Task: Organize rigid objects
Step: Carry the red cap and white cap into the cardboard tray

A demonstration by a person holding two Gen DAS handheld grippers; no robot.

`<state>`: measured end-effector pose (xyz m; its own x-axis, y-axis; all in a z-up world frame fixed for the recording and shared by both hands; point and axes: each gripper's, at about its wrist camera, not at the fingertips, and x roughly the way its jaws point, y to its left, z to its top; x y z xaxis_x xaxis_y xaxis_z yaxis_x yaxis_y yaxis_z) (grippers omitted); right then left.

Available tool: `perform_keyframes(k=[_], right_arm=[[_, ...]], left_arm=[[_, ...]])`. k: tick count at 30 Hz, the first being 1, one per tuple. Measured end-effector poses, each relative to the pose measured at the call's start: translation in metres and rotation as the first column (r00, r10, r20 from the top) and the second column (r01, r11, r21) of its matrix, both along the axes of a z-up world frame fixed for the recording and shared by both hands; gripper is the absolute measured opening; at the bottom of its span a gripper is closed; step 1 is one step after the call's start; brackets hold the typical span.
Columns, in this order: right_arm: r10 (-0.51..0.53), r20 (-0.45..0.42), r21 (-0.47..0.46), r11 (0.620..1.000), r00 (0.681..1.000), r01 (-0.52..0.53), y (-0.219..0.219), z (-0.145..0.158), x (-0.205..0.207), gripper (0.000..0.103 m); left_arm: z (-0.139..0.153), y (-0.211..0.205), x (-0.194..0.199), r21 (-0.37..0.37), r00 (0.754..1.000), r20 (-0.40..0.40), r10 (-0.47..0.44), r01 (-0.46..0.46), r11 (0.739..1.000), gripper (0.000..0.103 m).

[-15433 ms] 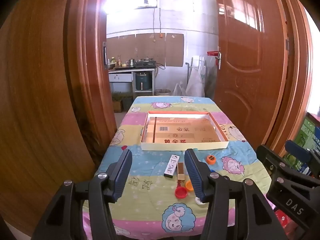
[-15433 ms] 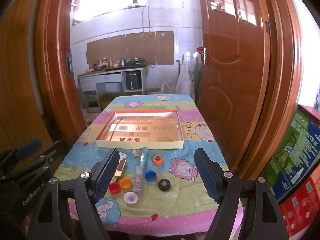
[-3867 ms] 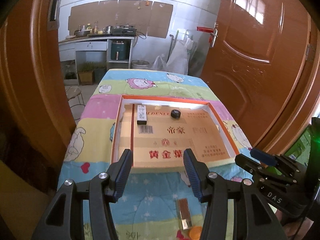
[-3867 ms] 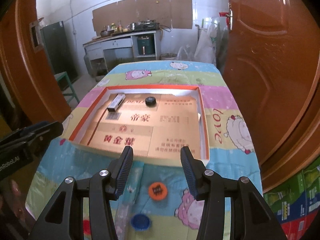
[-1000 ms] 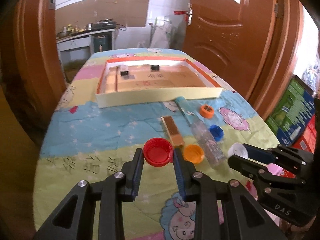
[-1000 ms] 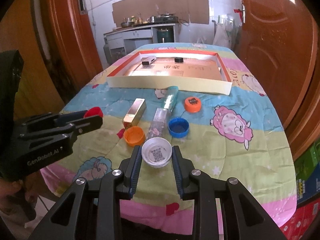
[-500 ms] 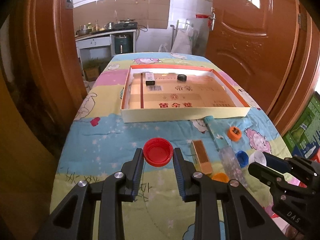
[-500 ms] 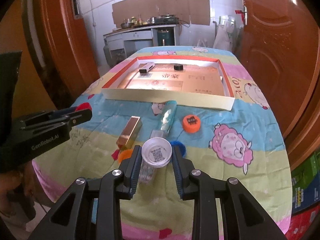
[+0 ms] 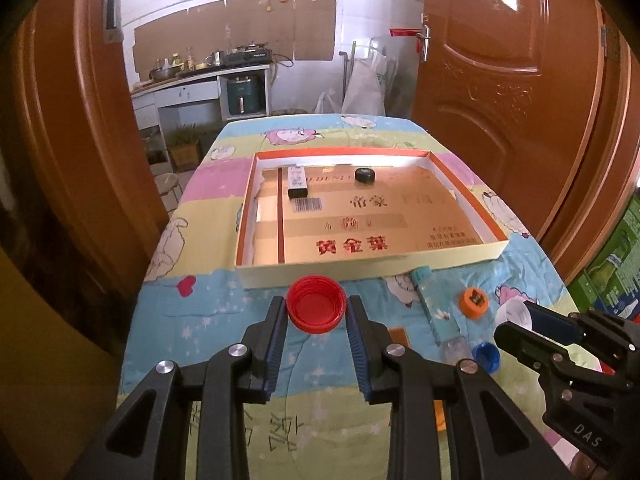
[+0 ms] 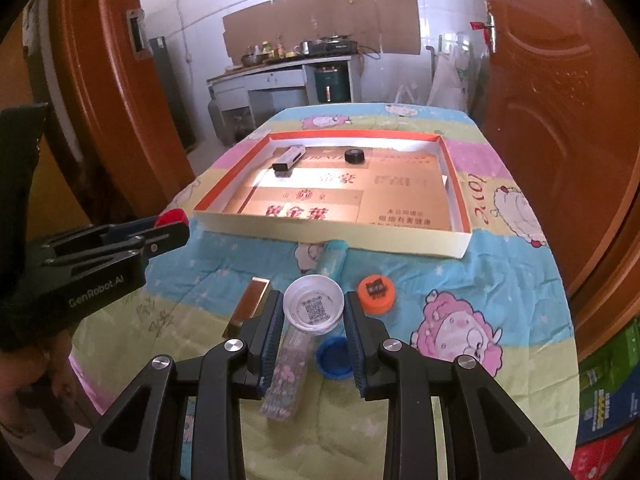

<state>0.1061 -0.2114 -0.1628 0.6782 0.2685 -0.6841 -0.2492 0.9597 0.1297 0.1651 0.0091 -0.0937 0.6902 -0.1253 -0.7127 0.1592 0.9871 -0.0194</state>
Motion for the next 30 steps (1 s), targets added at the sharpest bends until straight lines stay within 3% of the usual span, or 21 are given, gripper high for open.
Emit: perform_keyframes(k=[30], right_arm=[[-0.027, -0.008, 0.028, 0.999, 1.000, 0.028, -0.022, 0.008, 0.078, 0.031]], left_arm=[[-0.003, -0.020, 0.080, -0.036, 0.999, -0.040, -0.034, 0.032, 0.999, 0.031]])
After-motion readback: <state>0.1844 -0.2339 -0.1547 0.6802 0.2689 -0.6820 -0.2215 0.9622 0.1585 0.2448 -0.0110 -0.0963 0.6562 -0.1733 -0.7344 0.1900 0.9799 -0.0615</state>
